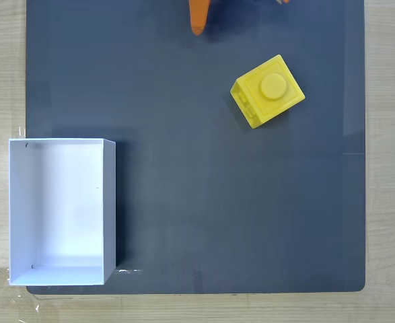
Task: Grasp a yellow block and put it in the box
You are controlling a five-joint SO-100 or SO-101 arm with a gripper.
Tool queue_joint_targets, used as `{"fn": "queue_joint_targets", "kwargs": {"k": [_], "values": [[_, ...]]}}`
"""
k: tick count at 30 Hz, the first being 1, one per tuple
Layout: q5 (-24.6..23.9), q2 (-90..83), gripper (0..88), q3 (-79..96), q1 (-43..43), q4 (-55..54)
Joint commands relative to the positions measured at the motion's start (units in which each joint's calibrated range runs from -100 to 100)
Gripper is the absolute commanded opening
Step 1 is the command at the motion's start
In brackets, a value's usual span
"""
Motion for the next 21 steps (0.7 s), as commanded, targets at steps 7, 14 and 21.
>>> {"fn": "queue_joint_targets", "kwargs": {"k": [7,14,21], "values": [[-0.1,-0.2,1.1,-0.9,0.6,-0.4],[-0.1,-0.2,1.1,-0.9,0.6,-0.4],[0.2,-0.2,1.1,-1.0,0.1,-0.4]]}}
